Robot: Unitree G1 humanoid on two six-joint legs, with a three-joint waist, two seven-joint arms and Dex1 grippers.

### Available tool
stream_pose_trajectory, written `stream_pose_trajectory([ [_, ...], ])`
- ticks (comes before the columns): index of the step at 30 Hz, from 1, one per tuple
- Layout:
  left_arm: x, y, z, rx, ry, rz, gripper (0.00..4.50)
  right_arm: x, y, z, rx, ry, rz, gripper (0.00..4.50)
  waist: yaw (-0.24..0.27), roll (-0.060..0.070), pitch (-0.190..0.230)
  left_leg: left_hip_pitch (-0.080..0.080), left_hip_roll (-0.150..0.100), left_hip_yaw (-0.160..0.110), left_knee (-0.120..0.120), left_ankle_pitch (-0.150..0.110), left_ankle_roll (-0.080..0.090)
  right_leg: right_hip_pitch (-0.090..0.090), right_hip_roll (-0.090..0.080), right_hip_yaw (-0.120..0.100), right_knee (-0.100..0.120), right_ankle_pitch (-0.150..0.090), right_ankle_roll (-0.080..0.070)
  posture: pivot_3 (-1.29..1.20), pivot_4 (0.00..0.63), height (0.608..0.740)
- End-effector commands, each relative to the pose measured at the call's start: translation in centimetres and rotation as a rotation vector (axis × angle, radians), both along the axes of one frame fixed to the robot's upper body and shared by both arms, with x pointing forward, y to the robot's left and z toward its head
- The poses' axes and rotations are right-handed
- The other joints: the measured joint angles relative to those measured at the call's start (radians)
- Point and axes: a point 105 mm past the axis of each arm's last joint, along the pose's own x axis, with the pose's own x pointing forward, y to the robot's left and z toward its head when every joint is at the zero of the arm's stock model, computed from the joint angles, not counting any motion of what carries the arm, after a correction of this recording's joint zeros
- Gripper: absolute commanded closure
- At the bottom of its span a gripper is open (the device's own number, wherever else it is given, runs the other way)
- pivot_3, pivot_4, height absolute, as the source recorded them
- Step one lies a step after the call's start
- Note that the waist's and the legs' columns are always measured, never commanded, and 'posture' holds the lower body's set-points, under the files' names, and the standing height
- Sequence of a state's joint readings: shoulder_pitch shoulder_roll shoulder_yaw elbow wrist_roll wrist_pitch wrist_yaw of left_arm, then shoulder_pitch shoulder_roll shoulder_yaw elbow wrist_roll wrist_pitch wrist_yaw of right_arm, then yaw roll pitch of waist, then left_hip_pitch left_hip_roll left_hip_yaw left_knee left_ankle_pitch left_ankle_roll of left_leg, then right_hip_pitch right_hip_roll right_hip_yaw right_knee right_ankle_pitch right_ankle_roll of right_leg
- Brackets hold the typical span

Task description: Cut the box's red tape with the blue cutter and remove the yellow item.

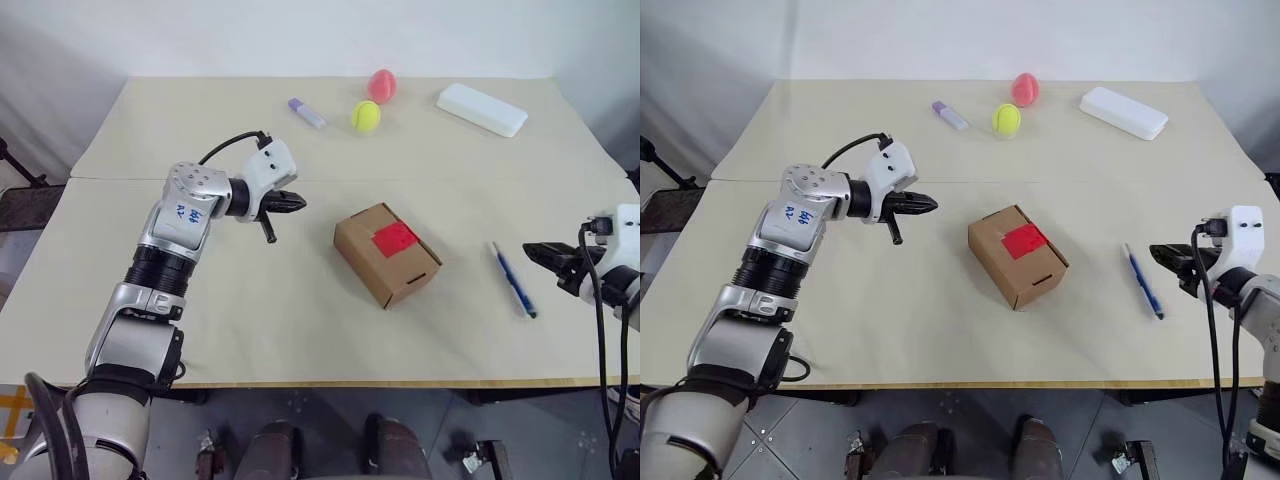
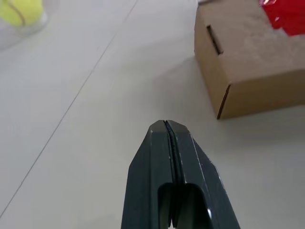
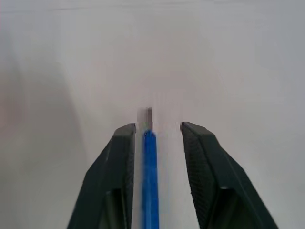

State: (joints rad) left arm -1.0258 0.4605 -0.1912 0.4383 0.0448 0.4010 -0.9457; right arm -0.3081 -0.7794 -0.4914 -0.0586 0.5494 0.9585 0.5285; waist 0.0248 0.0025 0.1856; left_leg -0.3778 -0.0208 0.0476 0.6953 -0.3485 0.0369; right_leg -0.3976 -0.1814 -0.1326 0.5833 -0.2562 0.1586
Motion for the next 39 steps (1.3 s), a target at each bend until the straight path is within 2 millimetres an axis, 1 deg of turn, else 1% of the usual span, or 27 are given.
stream_pose_trajectory([
  [1,-0.3,-0.5,0.7,-0.009,-0.036,-0.011,4.50,0.2,0.1,1.6,-0.049,-0.047,0.015,2.74,0.000,0.000,0.000,0.000,0.000,0.000,0.000,0.000,0.000,0.000,0.000,0.000,0.000,0.000,0.000,0.00,0.150,0.740],
  [2,-0.3,-0.5,0.7,-0.010,-0.035,-0.011,4.50,0.2,0.1,1.6,-0.063,-0.044,0.016,2.66,0.000,0.000,0.000,0.000,0.000,0.000,0.000,0.000,0.000,0.000,0.000,0.000,0.000,0.000,0.000,0.00,0.150,0.740],
  [3,-0.6,-0.4,0.4,-0.009,-0.018,-0.017,4.50,0.4,0.3,2.7,-0.118,-0.078,0.015,2.46,0.000,0.000,0.000,0.000,0.000,0.001,0.000,0.000,0.000,0.000,0.000,0.000,0.000,0.000,0.000,0.00,0.150,0.740],
  [4,-0.8,-0.4,0.1,-0.008,-0.005,-0.021,4.50,0.6,0.4,3.5,-0.157,-0.105,0.013,2.18,-0.001,0.001,0.000,0.000,0.000,0.001,0.000,0.000,0.000,0.000,0.000,0.000,0.000,0.000,0.000,0.00,0.150,0.740],
  [5,-1.2,-0.4,-0.6,0.006,0.024,-0.038,4.50,1.0,1.1,4.1,-0.191,-0.118,0.048,1.88,-0.001,0.002,0.001,0.000,0.000,0.001,0.000,0.000,0.000,0.000,0.000,0.000,0.000,0.000,0.000,0.00,0.150,0.740],
  [7,-1.9,-0.5,-1.7,0.024,0.066,-0.062,4.50,1.7,2.7,4.1,-0.218,-0.100,0.118,1.88,-0.005,0.003,0.001,0.001,0.000,0.001,0.000,0.000,0.000,0.000,0.000,0.001,0.000,0.000,0.000,0.00,0.150,0.740],
  [8,-2.3,-0.8,-2.1,0.025,0.089,-0.074,4.50,2.1,3.3,3.8,-0.258,-0.078,0.150,1.88,-0.006,0.002,0.002,0.001,0.000,0.001,0.000,0.000,0.000,0.000,0.000,0.001,0.000,0.000,0.000,0.00,0.150,0.740],
  [10,-2.7,-1.2,-2.6,0.023,0.117,-0.093,4.50,2.7,4.2,3.5,-0.331,-0.072,0.198,1.88,-0.005,0.002,0.002,0.001,0.001,0.001,0.000,0.000,0.000,0.000,0.001,0.001,0.000,0.000,0.000,0.00,0.150,0.740],
  [12,-3.3,-1.5,-3.4,0.031,0.150,-0.106,4.50,3.6,5.3,3.5,-0.315,-0.087,0.229,1.88,-0.004,0.002,0.002,0.001,0.001,0.003,0.001,0.000,0.000,0.000,0.001,0.001,0.000,0.000,0.000,0.00,0.150,0.740],
  [13,-3.6,-1.6,-3.8,0.032,0.165,-0.107,4.50,4.0,5.8,3.4,-0.310,-0.095,0.244,2.16,-0.002,0.002,0.002,0.001,0.001,0.003,0.001,0.000,0.000,0.000,0.001,0.001,0.000,0.000,0.000,0.00,0.150,0.740],
  [14,-3.8,-1.6,-4.2,0.032,0.180,-0.107,4.50,4.4,6.2,3.3,-0.314,-0.099,0.259,2.27,-0.003,0.002,0.002,0.001,0.001,0.003,0.001,0.000,0.000,0.000,0.000,0.001,0.000,0.000,0.000,0.00,0.150,0.740],
  [16,-4.3,-1.7,-4.9,0.035,0.202,-0.108,4.50,4.9,6.9,2.9,-0.324,-0.086,0.291,2.82,-0.001,0.003,0.002,0.000,0.000,0.003,0.002,0.000,0.000,0.000,0.000,0.001,0.000,0.000,0.000,0.00,0.150,0.740],
  [18,-4.8,-1.7,-5.7,0.045,0.213,-0.112,4.50,5.4,7.7,2.5,-0.337,-0.077,0.327,3.50,-0.001,0.003,0.002,0.000,0.000,0.002,0.002,0.000,0.000,0.000,0.000,0.000,0.000,0.000,0.000,0.00,0.150,0.740],
  [19,-5.0,-1.8,-5.9,0.042,0.217,-0.111,4.50,5.8,7.8,2.4,-0.346,-0.074,0.334,3.96,0.000,0.003,0.002,0.000,0.000,0.002,0.001,0.000,0.000,0.000,0.000,0.000,0.000,0.000,0.000,0.00,0.150,0.740],
  [21,-5.1,-2.0,-6.2,0.037,0.220,-0.110,4.50,6.3,8.0,2.1,-0.361,-0.068,0.344,4.48,-0.001,0.003,0.002,-0.001,0.000,0.002,0.002,0.000,0.000,0.000,0.001,-0.001,0.000,0.000,0.000,0.00,0.150,0.740],
  [23,-5.1,-2.6,-6.4,0.031,0.214,-0.115,4.50,6.9,8.4,1.4,-0.409,-0.055,0.360,4.48,-0.002,0.003,0.002,-0.001,0.000,0.002,0.002,0.000,0.000,0.000,0.001,-0.001,0.000,0.000,0.000,0.00,0.150,0.740],
  [26,-4.9,-3.6,-6.6,0.028,0.196,-0.130,4.50,7.4,9.7,0.5,-0.448,-0.039,0.421,4.48,-0.002,0.003,0.002,-0.001,0.000,0.002,0.002,0.000,0.000,0.000,0.001,0.000,0.000,0.000,0.000,0.00,0.150,0.740],
  [28,-4.7,-4.3,-6.7,0.027,0.187,-0.141,4.50,7.4,11.0,-0.1,-0.444,-0.018,0.477,4.48,-0.003,0.003,0.002,-0.001,0.000,0.002,0.002,0.000,0.000,0.000,0.001,-0.001,0.000,0.000,0.000,0.00,0.150,0.740],
  [30,-4.0,-5.0,-6.7,0.018,0.166,-0.136,4.50,7.1,12.7,-0.7,-0.445,0.016,0.552,4.48,-0.003,0.003,0.002,-0.001,0.000,0.002,0.002,0.000,0.000,0.000,0.001,-0.001,0.000,0.000,0.000,0.00,0.150,0.740],
  [32,-3.5,-5.4,-6.7,0.008,0.155,-0.131,4.50,6.8,13.5,-0.9,-0.447,0.035,0.590,4.48,-0.003,0.003,0.002,-0.001,0.000,0.003,0.002,0.000,-0.001,0.000,0.001,-0.001,0.000,0.000,0.000,0.00,0.150,0.740],
  [33,-3.1,-5.8,-6.5,0.006,0.136,-0.121,4.50,6.2,14.6,-0.8,-0.431,0.035,0.637,4.48,-0.001,0.003,0.002,-0.001,0.000,0.003,0.003,0.000,-0.001,0.000,0.001,-0.001,0.000,0.000,0.000,0.00,0.150,0.740],
  [35,-2.3,-6.1,-6.0,0.006,0.093,-0.101,4.50,4.3,17.0,-0.6,-0.389,0.048,0.747,4.48,-0.001,0.003,0.002,-0.001,0.000,0.002,0.003,0.000,-0.001,0.000,0.001,-0.001,0.000,0.000,0.000,0.00,0.150,0.740],
  [37,-1.7,-5.7,-5.7,0.008,0.072,-0.081,4.50,2.6,18.7,-0.6,-0.380,0.053,0.833,4.48,-0.001,0.003,0.002,-0.002,0.000,0.002,0.002,0.000,-0.001,0.000,0.001,-0.002,0.000,0.000,0.000,0.00,0.150,0.740],
  [39,-1.2,-5.0,-5.6,0.019,0.064,-0.058,4.50,1.9,19.9,-0.7,-0.364,0.049,0.850,4.48,-0.004,0.003,0.002,-0.001,0.000,0.002,0.002,0.000,-0.001,0.000,0.001,-0.003,0.001,0.000,0.000,0.00,0.150,0.740],
])
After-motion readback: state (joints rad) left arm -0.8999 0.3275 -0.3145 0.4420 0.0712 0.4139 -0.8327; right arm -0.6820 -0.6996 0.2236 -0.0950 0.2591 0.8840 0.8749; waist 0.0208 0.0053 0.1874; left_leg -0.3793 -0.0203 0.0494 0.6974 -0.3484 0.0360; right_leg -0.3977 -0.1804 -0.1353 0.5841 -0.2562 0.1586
